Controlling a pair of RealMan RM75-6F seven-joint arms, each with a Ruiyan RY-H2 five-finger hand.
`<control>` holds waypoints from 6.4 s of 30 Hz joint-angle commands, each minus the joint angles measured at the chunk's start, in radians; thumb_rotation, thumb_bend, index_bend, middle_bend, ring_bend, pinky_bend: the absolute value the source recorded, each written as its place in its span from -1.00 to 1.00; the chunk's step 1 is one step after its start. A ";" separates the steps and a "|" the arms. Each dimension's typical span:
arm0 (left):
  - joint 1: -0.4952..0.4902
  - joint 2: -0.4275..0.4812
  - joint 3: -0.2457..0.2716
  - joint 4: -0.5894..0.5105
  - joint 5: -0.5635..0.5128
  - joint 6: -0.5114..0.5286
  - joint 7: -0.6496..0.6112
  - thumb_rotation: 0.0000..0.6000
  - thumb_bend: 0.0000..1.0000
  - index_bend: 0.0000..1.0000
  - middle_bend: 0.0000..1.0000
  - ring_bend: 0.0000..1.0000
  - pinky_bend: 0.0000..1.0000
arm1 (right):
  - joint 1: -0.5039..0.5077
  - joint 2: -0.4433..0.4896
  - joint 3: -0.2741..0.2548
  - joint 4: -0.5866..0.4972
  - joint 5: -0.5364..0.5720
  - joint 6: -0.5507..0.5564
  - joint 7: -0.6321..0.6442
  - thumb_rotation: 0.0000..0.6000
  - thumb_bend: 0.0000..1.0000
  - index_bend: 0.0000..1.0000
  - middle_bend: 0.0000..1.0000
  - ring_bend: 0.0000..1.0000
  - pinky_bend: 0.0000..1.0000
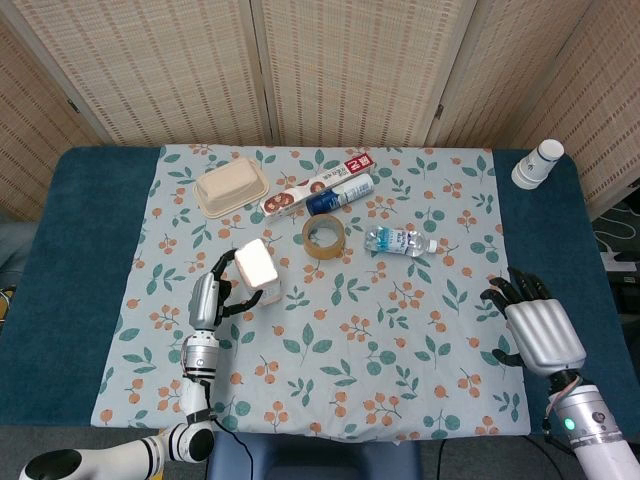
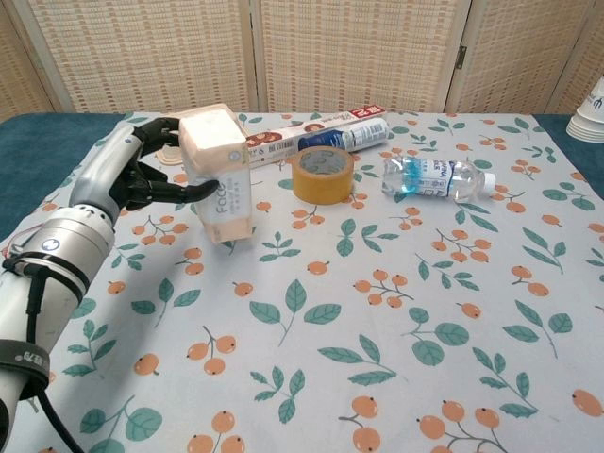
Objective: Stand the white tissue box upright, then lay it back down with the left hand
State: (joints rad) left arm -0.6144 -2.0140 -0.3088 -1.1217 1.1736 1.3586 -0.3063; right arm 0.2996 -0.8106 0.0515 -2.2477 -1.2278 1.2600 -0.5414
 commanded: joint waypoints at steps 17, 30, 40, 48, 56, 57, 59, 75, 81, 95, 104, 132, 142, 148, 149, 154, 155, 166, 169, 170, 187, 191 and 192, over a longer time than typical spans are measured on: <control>0.042 -0.015 0.031 0.143 0.063 -0.081 -0.124 1.00 -0.59 -0.49 -0.34 1.00 1.00 | 0.011 -0.023 -0.006 0.013 0.025 0.001 -0.033 1.00 -0.85 -0.41 -0.69 -1.00 -0.78; 0.064 0.051 0.048 0.085 0.106 -0.126 -0.169 1.00 -0.72 -1.00 -0.91 0.80 0.88 | 0.013 -0.027 -0.013 0.011 0.023 0.000 -0.039 1.00 -0.85 -0.41 -0.69 -1.00 -0.78; 0.085 0.116 0.036 0.003 0.114 -0.124 -0.157 1.00 -0.73 -1.00 -0.99 0.75 0.85 | 0.016 -0.024 -0.012 0.009 0.029 0.001 -0.035 1.00 -0.85 -0.41 -0.69 -1.00 -0.78; 0.140 0.235 0.049 -0.148 0.126 -0.080 -0.087 1.00 -0.76 -1.00 -1.00 0.74 0.84 | 0.023 -0.017 -0.007 -0.005 0.014 -0.001 -0.021 1.00 -0.85 -0.41 -0.69 -1.00 -0.78; 0.200 0.349 0.070 -0.292 0.129 -0.036 -0.010 1.00 -0.76 -1.00 -0.98 0.74 0.84 | 0.035 -0.018 -0.003 -0.022 -0.013 -0.018 -0.006 1.00 -0.85 -0.41 -0.69 -1.00 -0.78; 0.204 0.366 0.067 -0.310 0.130 -0.032 0.000 1.00 -0.77 -1.00 -0.97 0.74 0.84 | 0.036 -0.018 -0.004 -0.024 -0.018 -0.021 -0.005 1.00 -0.85 -0.41 -0.69 -1.00 -0.78; 0.210 0.394 0.062 -0.339 0.130 -0.026 0.016 1.00 -0.75 -1.00 -0.93 0.74 0.85 | 0.037 -0.017 -0.007 -0.029 -0.024 -0.025 -0.002 1.00 -0.85 -0.41 -0.69 -1.00 -0.78; -0.140 0.953 -0.125 -1.072 -0.666 -0.254 0.999 1.00 -0.72 -0.93 -0.60 0.88 1.00 | 0.028 -0.004 -0.018 -0.052 -0.075 -0.022 0.011 1.00 -0.85 -0.41 -0.69 -1.00 -0.78; -0.432 0.938 -0.161 -1.164 -1.100 -0.120 1.241 1.00 -0.72 -1.00 -0.77 0.82 0.95 | 0.022 0.006 -0.018 -0.054 -0.078 -0.020 0.024 1.00 -0.85 -0.41 -0.69 -1.00 -0.78; -0.712 0.816 -0.147 -1.085 -1.353 0.031 1.361 1.00 -0.72 -1.00 -0.78 0.82 0.96 | 0.010 0.039 -0.018 -0.056 -0.102 -0.023 0.078 1.00 -0.85 -0.41 -0.69 -1.00 -0.78; -0.723 0.708 -0.096 -1.010 -1.305 0.089 1.304 1.00 -0.73 -1.00 -0.82 0.82 0.96 | 0.005 0.048 -0.016 -0.059 -0.109 -0.022 0.091 1.00 -0.85 -0.41 -0.69 -1.00 -0.78; -0.705 0.524 -0.122 -0.774 -1.327 0.167 1.342 1.00 -0.73 -1.00 -0.76 0.85 1.00 | -0.004 0.075 -0.009 -0.060 -0.123 -0.032 0.141 1.00 -0.85 -0.41 -0.69 -1.00 -0.78; -0.693 0.511 -0.160 -0.759 -1.347 0.160 1.372 1.00 -0.73 -1.00 -0.76 0.85 1.00 | -0.003 0.078 -0.006 -0.058 -0.127 -0.039 0.155 1.00 -0.85 -0.40 -0.69 -1.00 -0.78; -0.689 0.480 -0.161 -0.730 -1.358 0.158 1.388 1.00 -0.73 -1.00 -0.76 0.85 1.00 | -0.007 0.086 -0.002 -0.057 -0.128 -0.032 0.169 1.00 -0.85 -0.40 -0.69 -1.00 -0.78; -0.689 0.479 -0.161 -0.729 -1.358 0.158 1.389 1.00 -0.73 -1.00 -0.76 0.85 1.00 | -0.007 0.086 -0.001 -0.057 -0.128 -0.032 0.170 1.00 -0.85 -0.40 -0.69 -1.00 -0.78; -0.691 0.470 -0.172 -0.718 -1.342 0.158 1.396 1.00 -0.73 -1.00 -0.77 0.85 1.00 | -0.003 0.089 0.002 -0.053 -0.120 -0.040 0.181 1.00 -0.85 -0.40 -0.69 -1.00 -0.78; -0.692 0.468 -0.173 -0.714 -1.339 0.160 1.400 1.00 -0.73 -1.00 -0.77 0.85 1.00 | -0.003 0.089 0.002 -0.052 -0.119 -0.042 0.183 1.00 -0.85 -0.40 -0.69 -1.00 -0.78; -0.668 0.435 -0.158 -0.662 -1.335 0.149 1.429 1.00 -0.73 -1.00 -0.77 0.85 1.00 | -0.003 0.097 0.007 -0.050 -0.117 -0.043 0.193 1.00 -0.85 -0.40 -0.69 -1.00 -0.78; -0.664 0.433 -0.160 -0.655 -1.321 0.144 1.434 1.00 -0.73 -1.00 -0.77 0.85 1.00 | 0.000 0.093 0.007 -0.048 -0.110 -0.049 0.189 1.00 -0.85 -0.40 -0.69 -1.00 -0.78; -0.662 0.433 -0.162 -0.653 -1.319 0.141 1.435 1.00 -0.73 -1.00 -0.77 0.85 1.00 | 0.001 0.092 0.007 -0.047 -0.106 -0.051 0.187 1.00 -0.85 -0.40 -0.69 -1.00 -0.78; -0.632 0.410 -0.148 -0.607 -1.301 0.118 1.477 1.00 -0.68 -0.73 -0.40 0.90 1.00 | 0.010 0.080 0.012 -0.038 -0.075 -0.059 0.170 1.00 -0.85 -0.40 -0.69 -1.00 -0.78; -0.627 0.410 -0.145 -0.613 -1.289 0.123 1.485 1.00 -0.63 -0.50 -0.25 0.92 1.00 | 0.010 0.080 0.012 -0.039 -0.075 -0.057 0.169 1.00 -0.85 -0.40 -0.69 -1.00 -0.78; -0.626 0.410 -0.143 -0.615 -1.283 0.126 1.488 1.00 -0.62 -0.44 -0.20 0.92 1.00 | 0.010 0.080 0.011 -0.040 -0.076 -0.057 0.168 1.00 -0.85 -0.40 -0.69 -1.00 -0.78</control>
State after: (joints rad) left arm -1.2413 -1.6039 -0.4537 -1.7346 -0.1133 1.4821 1.1790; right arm 0.3093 -0.7306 0.0627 -2.2875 -1.3032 1.2025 -0.3733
